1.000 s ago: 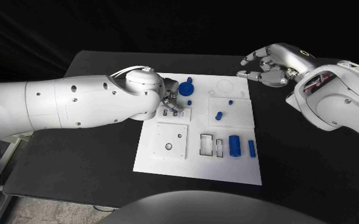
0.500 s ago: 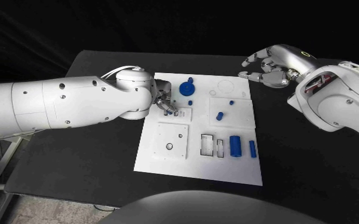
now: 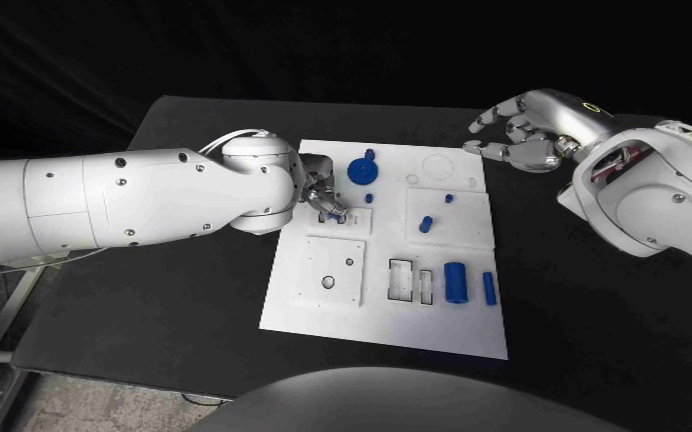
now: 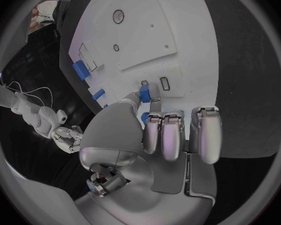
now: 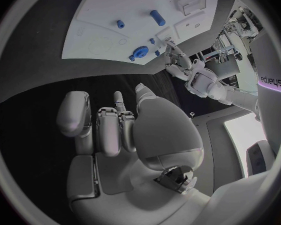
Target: Assemble the parts on the task board
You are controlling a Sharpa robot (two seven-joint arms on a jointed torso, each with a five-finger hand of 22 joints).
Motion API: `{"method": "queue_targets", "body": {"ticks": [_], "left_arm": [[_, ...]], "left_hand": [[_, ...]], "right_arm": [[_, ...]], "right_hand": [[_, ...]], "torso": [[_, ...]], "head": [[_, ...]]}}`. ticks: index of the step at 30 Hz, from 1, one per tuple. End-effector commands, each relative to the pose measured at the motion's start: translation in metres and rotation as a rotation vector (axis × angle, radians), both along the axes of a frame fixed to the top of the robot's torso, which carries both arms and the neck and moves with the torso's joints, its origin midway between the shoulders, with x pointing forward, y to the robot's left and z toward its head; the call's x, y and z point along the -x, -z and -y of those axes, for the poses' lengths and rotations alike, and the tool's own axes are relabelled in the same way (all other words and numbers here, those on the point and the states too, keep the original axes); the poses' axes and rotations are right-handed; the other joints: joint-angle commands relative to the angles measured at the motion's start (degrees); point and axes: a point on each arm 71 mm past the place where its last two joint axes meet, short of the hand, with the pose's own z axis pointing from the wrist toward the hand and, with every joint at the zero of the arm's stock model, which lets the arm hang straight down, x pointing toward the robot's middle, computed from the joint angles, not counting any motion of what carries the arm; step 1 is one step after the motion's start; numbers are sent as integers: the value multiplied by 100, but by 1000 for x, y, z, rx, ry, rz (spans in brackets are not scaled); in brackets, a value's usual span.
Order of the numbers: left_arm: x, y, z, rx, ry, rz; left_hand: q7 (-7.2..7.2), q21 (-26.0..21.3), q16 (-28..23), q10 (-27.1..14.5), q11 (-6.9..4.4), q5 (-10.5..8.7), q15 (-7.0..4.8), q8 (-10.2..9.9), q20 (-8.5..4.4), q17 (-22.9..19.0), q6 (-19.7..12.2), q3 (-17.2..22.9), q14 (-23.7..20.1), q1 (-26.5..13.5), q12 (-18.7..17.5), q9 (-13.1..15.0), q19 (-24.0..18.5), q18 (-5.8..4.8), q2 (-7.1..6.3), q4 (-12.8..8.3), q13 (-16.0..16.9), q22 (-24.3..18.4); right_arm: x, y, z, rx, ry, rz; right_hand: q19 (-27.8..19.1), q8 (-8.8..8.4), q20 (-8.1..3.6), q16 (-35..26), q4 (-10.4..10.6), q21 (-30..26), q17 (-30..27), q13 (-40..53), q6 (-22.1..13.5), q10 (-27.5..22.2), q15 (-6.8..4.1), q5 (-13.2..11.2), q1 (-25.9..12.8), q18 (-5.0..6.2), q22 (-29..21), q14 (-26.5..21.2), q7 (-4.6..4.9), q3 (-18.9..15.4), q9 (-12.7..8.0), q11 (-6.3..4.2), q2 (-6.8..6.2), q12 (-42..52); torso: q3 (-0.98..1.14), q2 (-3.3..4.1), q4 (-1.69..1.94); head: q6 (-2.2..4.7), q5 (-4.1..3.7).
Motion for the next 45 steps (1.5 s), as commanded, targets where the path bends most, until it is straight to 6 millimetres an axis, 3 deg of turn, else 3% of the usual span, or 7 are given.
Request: {"method": "queue_targets", "body": {"ticks": [1, 45], "left_arm": [[1, 0, 1, 61, -38, 38], [8, 19, -3, 25, -24, 2]], "left_hand": [[9, -26, 14, 599, 38, -19, 26, -31, 6, 1506, -6, 87, 590, -72, 13, 13, 244, -5, 20, -19, 1506, 1061], [16, -67, 14, 599, 47, -154, 35, -70, 20, 1506, 22, 297, 590, -190, 13, 100, 201, 11, -56, -13, 1506, 1013]], "right_arm": [[0, 1, 1, 11, 8, -16], [-1, 7, 4, 33, 26, -75]], "right_hand": [[-19, -28, -6, -21, -24, -33, 295, 1082, 25, 257, 53, 34, 42, 33, 716, 355, -2, 2, -9, 42, 12, -40], [-32, -25, -6, -47, -25, -88, 264, 1069, 41, 247, 53, 69, 54, 41, 703, 349, -2, 5, -13, 43, 17, -55]], "torso": [[0, 0, 2], [-3, 1, -3]], "head": [[1, 5], [1, 43]]}}
